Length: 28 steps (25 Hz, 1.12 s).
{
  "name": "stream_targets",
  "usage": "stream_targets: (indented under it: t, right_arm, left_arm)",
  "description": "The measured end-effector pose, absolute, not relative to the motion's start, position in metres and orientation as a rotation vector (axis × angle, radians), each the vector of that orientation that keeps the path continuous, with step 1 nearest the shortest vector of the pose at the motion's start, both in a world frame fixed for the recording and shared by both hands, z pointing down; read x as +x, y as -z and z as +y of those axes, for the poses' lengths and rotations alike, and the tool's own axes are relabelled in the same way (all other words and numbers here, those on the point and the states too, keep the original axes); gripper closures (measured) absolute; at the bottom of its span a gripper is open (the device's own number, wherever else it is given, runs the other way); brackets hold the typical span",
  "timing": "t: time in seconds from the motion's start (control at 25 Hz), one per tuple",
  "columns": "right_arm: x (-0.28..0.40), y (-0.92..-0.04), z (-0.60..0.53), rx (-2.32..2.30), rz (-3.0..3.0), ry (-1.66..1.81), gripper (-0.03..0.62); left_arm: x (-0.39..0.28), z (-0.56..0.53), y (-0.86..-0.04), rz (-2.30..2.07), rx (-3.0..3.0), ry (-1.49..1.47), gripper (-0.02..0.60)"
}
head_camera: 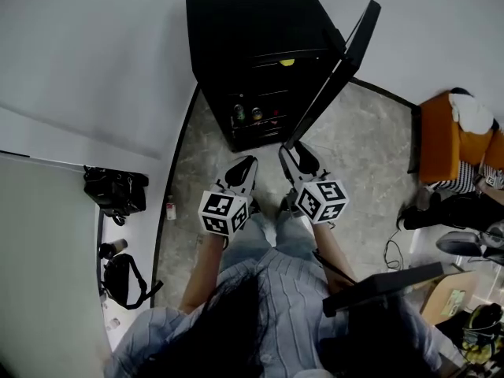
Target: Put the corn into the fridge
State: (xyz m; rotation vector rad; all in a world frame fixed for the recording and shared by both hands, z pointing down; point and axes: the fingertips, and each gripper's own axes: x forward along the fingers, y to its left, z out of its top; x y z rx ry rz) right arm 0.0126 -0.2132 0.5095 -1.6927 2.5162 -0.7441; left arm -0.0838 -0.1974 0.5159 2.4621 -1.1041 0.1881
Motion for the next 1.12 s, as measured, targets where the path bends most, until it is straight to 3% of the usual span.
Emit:
stream_targets:
  t: [1.12]
  right_arm:
    - [0.089, -0.46, -0.065, -1.327, 2.716, 0.613, 0.431]
  left_arm:
    - [0.011, -0.053, -0.467, -1.445, 2.407, -0.079, 0.548]
